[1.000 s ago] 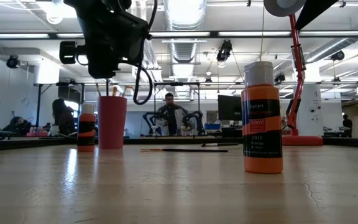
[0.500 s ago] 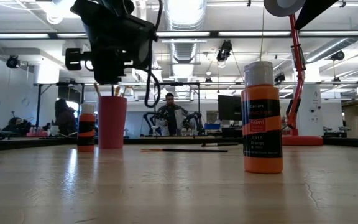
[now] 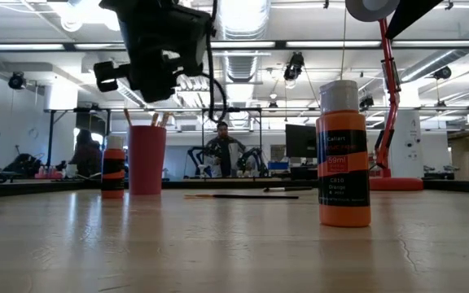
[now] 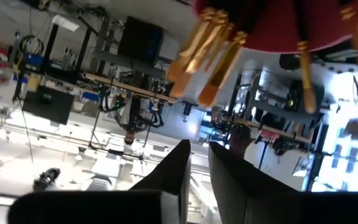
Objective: Pick & Place Paint Supplies
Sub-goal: Put the red paint bottle into the yellow bin
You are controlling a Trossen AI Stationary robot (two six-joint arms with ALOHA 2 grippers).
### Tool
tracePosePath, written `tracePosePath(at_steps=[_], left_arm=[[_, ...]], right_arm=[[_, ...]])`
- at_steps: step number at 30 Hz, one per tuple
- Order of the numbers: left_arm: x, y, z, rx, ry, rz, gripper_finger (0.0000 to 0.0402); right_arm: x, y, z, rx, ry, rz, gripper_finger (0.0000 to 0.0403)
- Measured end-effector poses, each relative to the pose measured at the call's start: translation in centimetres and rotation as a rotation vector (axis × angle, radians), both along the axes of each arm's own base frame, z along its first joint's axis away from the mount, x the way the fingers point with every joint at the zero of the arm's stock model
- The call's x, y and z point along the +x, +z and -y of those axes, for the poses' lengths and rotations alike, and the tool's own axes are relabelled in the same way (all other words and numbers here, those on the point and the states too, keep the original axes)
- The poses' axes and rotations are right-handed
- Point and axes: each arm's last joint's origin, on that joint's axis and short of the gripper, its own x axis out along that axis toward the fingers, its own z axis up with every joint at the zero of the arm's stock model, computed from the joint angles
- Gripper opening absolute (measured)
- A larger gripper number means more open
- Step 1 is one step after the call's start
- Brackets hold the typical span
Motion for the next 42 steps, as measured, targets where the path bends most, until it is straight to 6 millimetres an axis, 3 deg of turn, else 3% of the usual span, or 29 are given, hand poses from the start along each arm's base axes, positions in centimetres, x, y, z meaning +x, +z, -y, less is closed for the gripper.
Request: tracePosePath(at_steps=[7,16,24,34,42], left_arm=[[-0.1,1.9,0.0,-0.005,0.01,0.099,0.0098],[-2.4,5.5,0.2,0.056,0.005,0.258,0.0103],[-4.3,8.3,0.3,0.062,0.048,0.566,0.0102],[-4.9,11.1,0.7,-0.241,0.103,1.089,0.0101],[-5.0,12.4,1.0,-0.426,0.154,1.367,0.0101]], right_arm=[[0.0,0.0,0.0,-0.005,0.011,-0.01,0.0062],[0.0,0.0,0.0,-0.006,0.013,-0.011,0.0052],[0.0,0.0,0.0,-0.006,0.013,-0.011,0.0069],[0.0,0.0,0.0,-0.004,0.013,-0.01,0.0095],[0.0,0.0,0.0,-0.002,0.012,-0.009,0.0097]])
